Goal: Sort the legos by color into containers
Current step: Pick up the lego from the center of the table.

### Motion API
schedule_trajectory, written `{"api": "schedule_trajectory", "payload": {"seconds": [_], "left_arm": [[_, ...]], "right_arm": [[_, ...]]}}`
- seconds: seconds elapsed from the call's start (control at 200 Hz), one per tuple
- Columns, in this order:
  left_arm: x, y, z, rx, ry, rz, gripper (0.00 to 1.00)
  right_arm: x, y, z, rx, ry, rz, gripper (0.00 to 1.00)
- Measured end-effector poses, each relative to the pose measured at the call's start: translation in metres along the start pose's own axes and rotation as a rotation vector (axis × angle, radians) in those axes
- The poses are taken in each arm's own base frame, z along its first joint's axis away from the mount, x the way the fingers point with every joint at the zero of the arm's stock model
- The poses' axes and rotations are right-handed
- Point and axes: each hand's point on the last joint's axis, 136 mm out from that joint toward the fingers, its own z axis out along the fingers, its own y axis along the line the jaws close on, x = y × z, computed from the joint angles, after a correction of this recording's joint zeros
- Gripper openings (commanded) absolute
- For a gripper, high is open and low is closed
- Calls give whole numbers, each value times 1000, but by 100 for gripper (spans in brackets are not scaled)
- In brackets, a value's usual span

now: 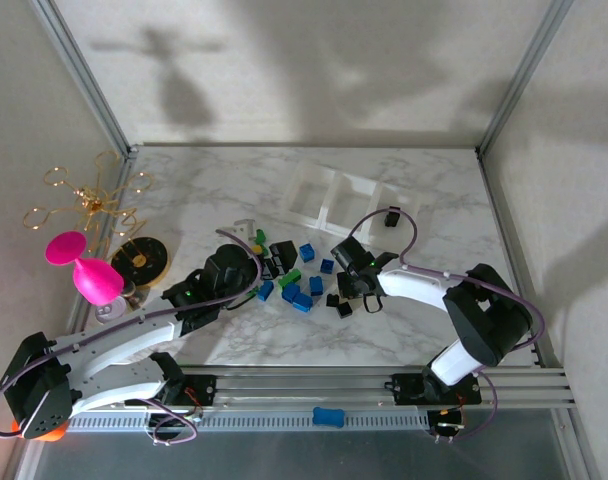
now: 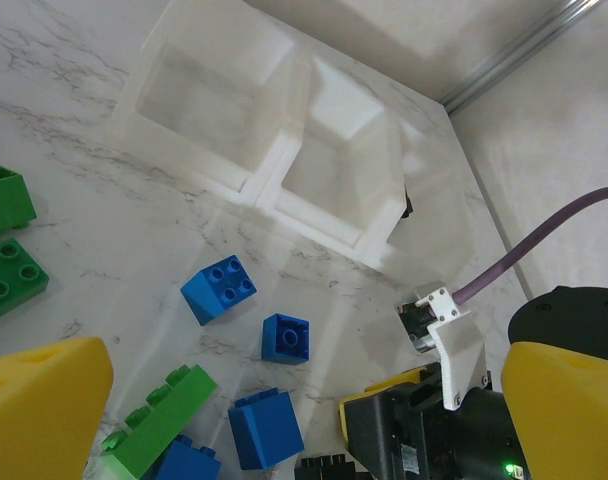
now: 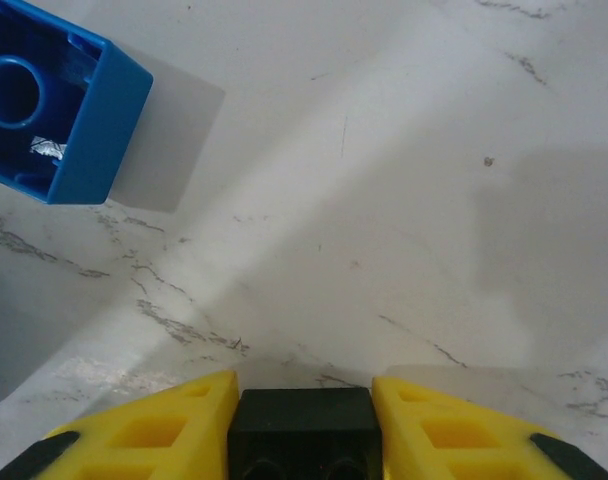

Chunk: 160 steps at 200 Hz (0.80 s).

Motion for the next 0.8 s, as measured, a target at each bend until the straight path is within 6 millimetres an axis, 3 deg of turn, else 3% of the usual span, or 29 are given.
{"api": "schedule_trajectory", "payload": {"seconds": [0.135,0.28,0.461,0.621,0.801], "left_arm": [[1,0,1,-2,2,2,99],[2,0,4,-8,9,9,100],[-2,-7,11,-3,11,22,100],[-3,-15,20,5,22,40,100],[-5,-24,29,22,28,54,99]], "right_arm": [[-5,-5,-6,19,-10,10,37],[-33,-18,-20,35,-66,70,37],[-90,-59,-42,85,-185,208,36],[-128,-101,-59,142,-279,305,36],[-159,-133,-57,195,-328,361,36]]}}
